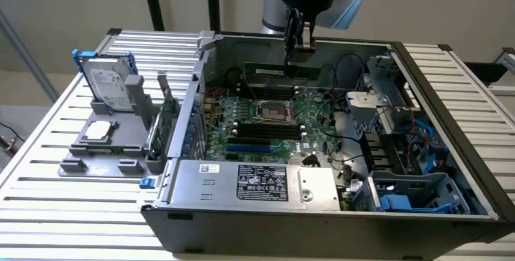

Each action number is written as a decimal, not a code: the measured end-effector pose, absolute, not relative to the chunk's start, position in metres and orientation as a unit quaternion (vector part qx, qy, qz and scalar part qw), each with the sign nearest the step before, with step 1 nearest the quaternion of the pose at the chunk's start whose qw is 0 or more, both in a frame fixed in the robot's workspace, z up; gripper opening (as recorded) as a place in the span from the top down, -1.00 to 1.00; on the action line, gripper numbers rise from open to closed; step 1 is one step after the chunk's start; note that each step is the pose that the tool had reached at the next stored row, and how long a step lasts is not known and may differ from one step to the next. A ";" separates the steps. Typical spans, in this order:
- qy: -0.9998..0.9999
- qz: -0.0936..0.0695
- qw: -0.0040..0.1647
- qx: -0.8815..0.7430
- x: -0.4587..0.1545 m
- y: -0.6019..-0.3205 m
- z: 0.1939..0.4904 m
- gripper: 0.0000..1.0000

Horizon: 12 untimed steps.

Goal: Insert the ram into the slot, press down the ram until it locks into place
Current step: 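Insert the ram into the slot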

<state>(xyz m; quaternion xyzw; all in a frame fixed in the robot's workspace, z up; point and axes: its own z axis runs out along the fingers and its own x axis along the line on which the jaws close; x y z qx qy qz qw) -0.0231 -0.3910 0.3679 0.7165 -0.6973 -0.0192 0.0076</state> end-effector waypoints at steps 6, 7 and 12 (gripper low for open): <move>-0.697 -0.018 0.007 0.717 -0.024 -0.391 0.362 0.73; -0.697 -0.018 0.007 0.717 -0.024 -0.391 0.360 0.73; -0.697 -0.018 0.007 0.717 -0.024 -0.391 0.351 0.73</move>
